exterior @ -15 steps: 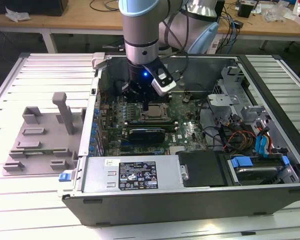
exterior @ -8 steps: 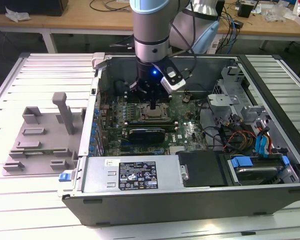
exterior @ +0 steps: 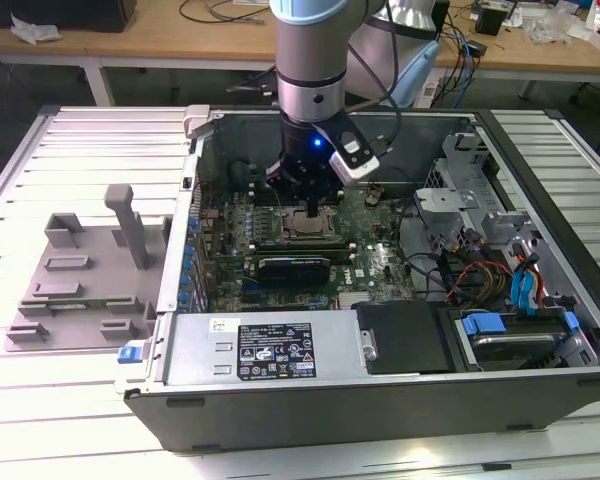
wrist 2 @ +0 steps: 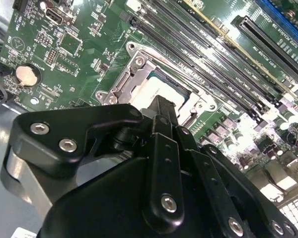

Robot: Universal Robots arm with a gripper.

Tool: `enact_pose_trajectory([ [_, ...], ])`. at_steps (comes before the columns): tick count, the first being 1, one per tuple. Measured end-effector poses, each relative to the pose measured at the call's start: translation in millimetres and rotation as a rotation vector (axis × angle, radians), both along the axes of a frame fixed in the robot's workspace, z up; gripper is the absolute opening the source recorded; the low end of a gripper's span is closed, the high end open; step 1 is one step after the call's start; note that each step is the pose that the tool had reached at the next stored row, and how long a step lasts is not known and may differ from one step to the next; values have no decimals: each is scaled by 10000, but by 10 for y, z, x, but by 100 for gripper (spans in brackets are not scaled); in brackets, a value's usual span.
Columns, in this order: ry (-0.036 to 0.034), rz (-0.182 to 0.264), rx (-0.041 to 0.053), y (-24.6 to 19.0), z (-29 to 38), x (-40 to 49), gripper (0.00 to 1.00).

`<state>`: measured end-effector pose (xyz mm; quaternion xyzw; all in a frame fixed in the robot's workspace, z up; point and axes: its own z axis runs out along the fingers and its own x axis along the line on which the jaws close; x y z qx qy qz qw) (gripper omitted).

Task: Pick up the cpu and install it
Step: 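Close the cpu cover, then install the first cpu locking lever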

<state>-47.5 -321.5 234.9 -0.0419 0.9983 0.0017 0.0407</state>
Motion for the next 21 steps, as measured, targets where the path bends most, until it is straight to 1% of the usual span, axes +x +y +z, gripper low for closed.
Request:
enact_pose_trajectory([
  [2,-2,-204,2,0,35,0,11],
  [14,0,-242,0,0,36,0,11],
  [17,0,-242,-1,0,36,-14,11],
  [19,0,-242,-1,0,36,-62,11],
  [20,0,-241,0,2,36,-155,11],
  [21,-1,-241,0,3,36,-211,11],
])
